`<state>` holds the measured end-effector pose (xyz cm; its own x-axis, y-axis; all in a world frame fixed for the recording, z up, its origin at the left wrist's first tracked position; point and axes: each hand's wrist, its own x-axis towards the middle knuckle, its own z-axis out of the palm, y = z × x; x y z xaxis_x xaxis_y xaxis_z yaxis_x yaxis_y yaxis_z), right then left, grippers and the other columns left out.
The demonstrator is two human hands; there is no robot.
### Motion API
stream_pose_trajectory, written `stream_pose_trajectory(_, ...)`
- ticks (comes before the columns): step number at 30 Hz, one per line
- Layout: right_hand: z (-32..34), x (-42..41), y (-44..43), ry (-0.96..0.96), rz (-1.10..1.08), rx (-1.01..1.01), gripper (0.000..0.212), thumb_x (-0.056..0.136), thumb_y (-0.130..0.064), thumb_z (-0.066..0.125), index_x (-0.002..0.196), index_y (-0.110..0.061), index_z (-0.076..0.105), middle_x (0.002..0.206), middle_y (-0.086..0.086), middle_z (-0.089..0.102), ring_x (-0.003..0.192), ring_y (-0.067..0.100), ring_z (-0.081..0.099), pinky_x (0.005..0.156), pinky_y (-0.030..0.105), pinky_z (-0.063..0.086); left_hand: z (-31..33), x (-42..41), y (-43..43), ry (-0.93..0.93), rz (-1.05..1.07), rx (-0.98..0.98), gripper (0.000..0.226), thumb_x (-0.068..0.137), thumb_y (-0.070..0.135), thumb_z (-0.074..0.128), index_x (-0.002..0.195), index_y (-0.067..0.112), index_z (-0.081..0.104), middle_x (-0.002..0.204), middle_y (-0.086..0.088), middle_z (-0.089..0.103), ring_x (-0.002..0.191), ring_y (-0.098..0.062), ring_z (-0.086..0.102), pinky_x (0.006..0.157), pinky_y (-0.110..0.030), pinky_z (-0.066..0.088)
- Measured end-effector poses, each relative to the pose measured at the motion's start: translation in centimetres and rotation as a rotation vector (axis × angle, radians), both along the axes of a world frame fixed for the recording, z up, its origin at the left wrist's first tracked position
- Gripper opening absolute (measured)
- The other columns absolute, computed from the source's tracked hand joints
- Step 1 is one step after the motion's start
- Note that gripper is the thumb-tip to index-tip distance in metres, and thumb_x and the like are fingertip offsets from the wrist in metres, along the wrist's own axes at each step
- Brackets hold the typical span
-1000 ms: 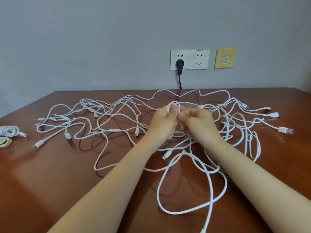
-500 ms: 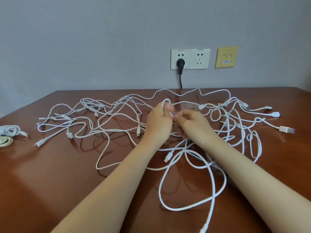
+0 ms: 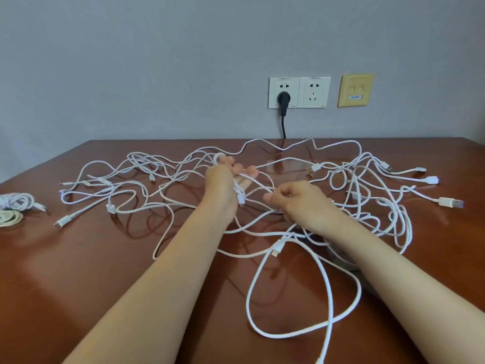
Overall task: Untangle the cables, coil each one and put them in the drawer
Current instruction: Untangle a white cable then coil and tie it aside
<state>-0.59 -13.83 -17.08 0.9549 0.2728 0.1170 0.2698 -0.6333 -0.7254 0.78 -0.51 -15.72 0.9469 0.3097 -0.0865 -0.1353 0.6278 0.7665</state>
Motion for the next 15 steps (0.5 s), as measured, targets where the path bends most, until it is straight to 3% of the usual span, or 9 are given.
stream_pose_trajectory(2,0.1,0.0,-0.2,-0.005,0.020,-0.096,0.035,0.087,-0.040,0.060,0.064,-0.014,0.056,0.056,-0.003,0.051,0.058,0.014,0.048,0.063,0.029,0.037,0.1,0.1,1.3,0.012,0.021,-0.093,0.036,0.103,0.011,0.022,0.071,0.012,0.036,0.038,0.003,0.032,0.023,-0.007,0.034,0.055,-0.022,0.050)
stream_pose_trajectory(4,0.1,-0.1,-0.3,-0.054,0.026,-0.188,0.030,0.087,-0.041,0.059,0.072,-0.016,0.060,0.070,-0.002,0.059,0.076,0.016,0.054,0.071,0.031,0.040,0.1,0.4,2.2,0.061,0.060,-0.049,0.037,0.101,0.007,0.017,0.070,0.015,0.035,0.048,0.003,0.029,0.022,-0.005,0.021,0.032,-0.012,0.026)
stream_pose_trajectory(6,0.2,-0.2,-0.4,-0.118,0.043,-0.187,0.022,0.088,-0.040,0.058,0.073,-0.025,0.056,0.073,-0.004,0.059,0.077,0.015,0.054,0.072,0.032,0.040,0.0,0.7,2.6,0.115,0.106,0.066,0.036,0.098,0.005,0.017,0.071,0.015,0.037,0.047,0.003,0.031,0.023,-0.004,0.017,0.030,-0.010,0.014)
stream_pose_trajectory(9,0.5,-0.3,-0.7,-0.304,0.092,-0.212,0.017,0.092,-0.035,0.053,0.076,-0.029,0.055,0.060,-0.006,0.053,0.070,0.017,0.052,0.068,0.031,0.039,0.1,0.9,2.4,0.154,0.069,0.210,0.038,0.096,0.004,0.014,0.066,0.018,0.033,0.031,0.010,0.026,0.021,-0.004,0.015,0.030,-0.009,0.010)
stream_pose_trajectory(13,0.9,-0.4,-1.1,-0.466,0.161,-0.323,0.019,0.093,-0.034,0.050,0.093,-0.022,0.065,0.074,0.004,0.065,0.079,0.025,0.057,0.069,0.032,0.040,0.9,0.4,1.5,0.232,-0.026,0.295,0.040,0.098,0.008,0.013,0.064,0.022,0.028,0.047,0.003,0.024,0.017,-0.005,0.014,0.030,-0.003,0.008)
stream_pose_trajectory(15,0.8,-0.5,-1.1,-0.461,0.212,-0.349,0.021,0.093,-0.036,0.049,0.095,-0.023,0.066,0.077,0.004,0.067,0.080,0.025,0.058,0.073,0.036,0.045,0.9,0.4,0.9,0.253,-0.042,0.406,0.038,0.099,0.011,0.017,0.065,0.021,0.031,0.035,0.006,0.028,0.017,-0.006,0.015,0.031,-0.003,0.010)
